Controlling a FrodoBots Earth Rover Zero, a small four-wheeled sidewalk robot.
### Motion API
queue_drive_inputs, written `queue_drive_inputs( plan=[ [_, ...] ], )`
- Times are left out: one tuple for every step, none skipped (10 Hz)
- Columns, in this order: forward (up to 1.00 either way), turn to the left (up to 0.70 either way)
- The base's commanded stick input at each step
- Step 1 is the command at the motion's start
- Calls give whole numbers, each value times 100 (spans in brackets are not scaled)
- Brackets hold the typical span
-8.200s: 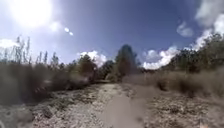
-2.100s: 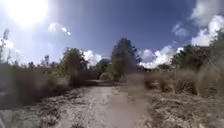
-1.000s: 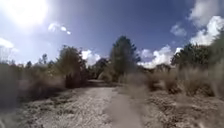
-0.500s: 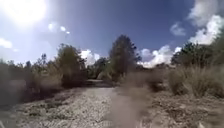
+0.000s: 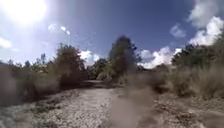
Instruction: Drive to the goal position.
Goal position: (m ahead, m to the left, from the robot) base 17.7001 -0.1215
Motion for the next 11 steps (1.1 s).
queue_drive_inputs(
  plan=[
    [45,0],
    [45,0],
    [45,0],
    [45,0],
    [45,0],
    [45,0],
    [45,0],
    [45,0],
    [45,0],
    [45,0],
    [45,0]
  ],
)
